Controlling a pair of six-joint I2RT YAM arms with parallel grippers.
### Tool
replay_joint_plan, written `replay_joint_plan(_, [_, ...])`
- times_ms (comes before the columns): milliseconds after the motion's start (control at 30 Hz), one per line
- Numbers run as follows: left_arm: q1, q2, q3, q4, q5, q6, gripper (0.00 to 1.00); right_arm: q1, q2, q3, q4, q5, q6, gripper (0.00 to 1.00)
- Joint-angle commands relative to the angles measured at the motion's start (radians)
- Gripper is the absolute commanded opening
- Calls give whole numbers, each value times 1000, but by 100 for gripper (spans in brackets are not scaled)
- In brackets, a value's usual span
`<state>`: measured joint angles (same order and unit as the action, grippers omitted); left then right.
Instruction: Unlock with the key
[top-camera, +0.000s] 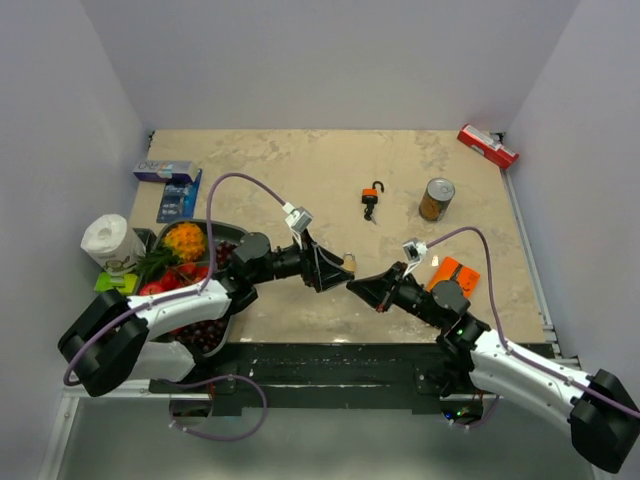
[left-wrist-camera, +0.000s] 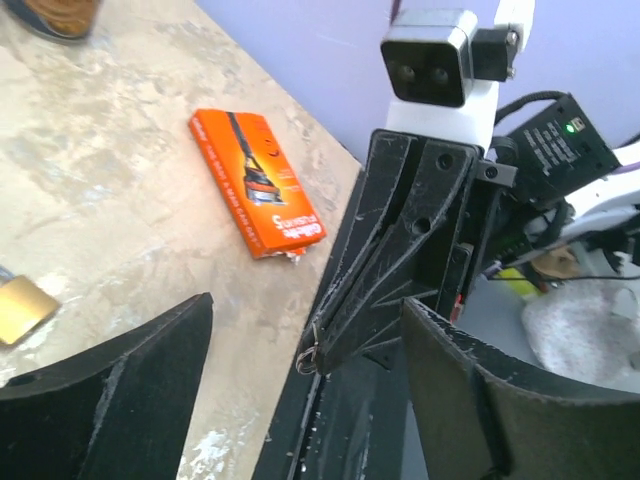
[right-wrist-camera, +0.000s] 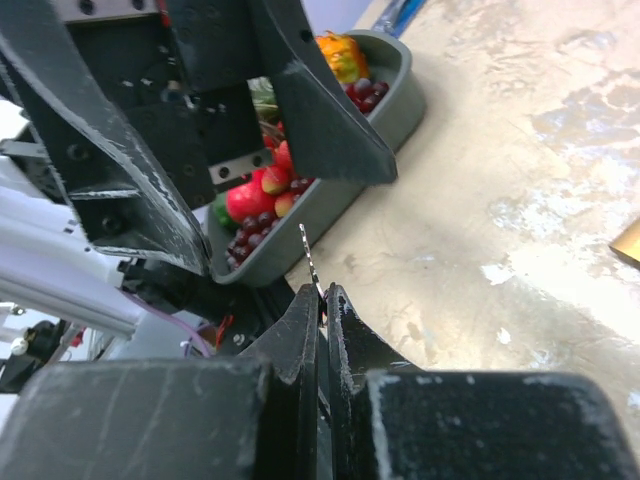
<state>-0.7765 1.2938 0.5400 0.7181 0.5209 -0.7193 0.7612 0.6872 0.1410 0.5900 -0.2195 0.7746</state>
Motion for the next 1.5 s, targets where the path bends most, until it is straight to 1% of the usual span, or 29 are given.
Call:
replay_joint_plan(0, [-3, -54, 37, -107, -120, 95, 83, -2, 23, 0, -10, 60, 3, 0])
replay_joint_plan(67, [-3, -88, 25, -127, -202, 92, 89, -5, 34, 6, -28, 77, 3, 0])
replay_joint_plan(133, [6, -132, -1, -115, -280, 69, 100, -7, 28, 15, -64, 97, -5, 0])
replay_joint_plan(200, [38, -154, -44, -103, -326, 11, 99, -14, 11, 25, -119, 112, -17, 0])
replay_joint_plan(267, [55, -169, -57, -112, -335, 0, 99, -19, -17, 38, -157, 135, -27, 0])
replay_joint_plan(333, [62, -159, -45, -170, -354, 6, 99, -31, -35, 54, -222, 172, -37, 0])
replay_joint_plan(367, [62, -145, -13, -204, -361, 24, 99, -33, -44, 66, -254, 195, -35, 0])
replay_joint_plan(400, [60, -131, 6, -280, -378, 37, 99, -39, -60, 83, -348, 218, -26, 0])
replay_joint_plan(467, [57, -81, 63, -357, -400, 66, 96, -40, -78, 137, -476, 314, -21, 0])
replay_joint_plan(500, [49, -62, 77, -403, -409, 73, 95, -39, -95, 152, -508, 343, -29, 0])
replay_joint_plan(567, [31, -13, 119, -445, -450, 101, 92, -39, -110, 196, -586, 388, -47, 0])
replay_joint_plan(600, [-4, 24, 139, -498, -503, 113, 89, -39, -121, 209, -614, 399, -67, 0])
replay_joint_plan(667, [-49, 64, 201, -558, -582, 149, 88, -39, -150, 241, -672, 426, -81, 0])
replay_joint_plan(700, [-94, 102, 219, -601, -651, 156, 88, -40, -161, 250, -689, 431, -89, 0])
replay_joint_plan(733, [-108, 125, 239, -623, -674, 164, 88, -39, -182, 262, -702, 437, -92, 0])
replay_joint_plan(867, [-138, 242, 359, -709, -706, 155, 87, -40, -218, 270, -737, 442, -95, 0])
replay_joint_plan(1000, [-179, 373, 469, -833, -774, 161, 87, -40, -238, 264, -759, 450, -84, 0])
replay_joint_plan(1033, [-182, 395, 510, -848, -779, 162, 87, -39, -241, 259, -760, 454, -83, 0])
replay_joint_plan(1200, [-195, 539, 623, -943, -791, 169, 86, -40, -279, 246, -771, 454, -74, 0])
replay_joint_plan(1233, [-196, 558, 667, -959, -795, 173, 85, -40, -285, 246, -774, 453, -74, 0])
replay_joint_plan(1267, [-198, 581, 693, -997, -799, 175, 85, -40, -291, 246, -777, 456, -71, 0])
replay_joint_plan(1333, [-202, 637, 763, -1034, -820, 187, 84, -40, -310, 241, -779, 451, -67, 0])
replay_joint_plan(1367, [-207, 657, 790, -1086, -835, 185, 84, -40, -317, 238, -776, 445, -67, 0])
replay_joint_plan(1400, [-208, 692, 813, -1105, -855, 182, 84, -39, -324, 236, -776, 445, -64, 0])
replay_joint_plan(1467, [-214, 714, 857, -1129, -857, 185, 84, -40, -331, 230, -777, 442, -60, 0])
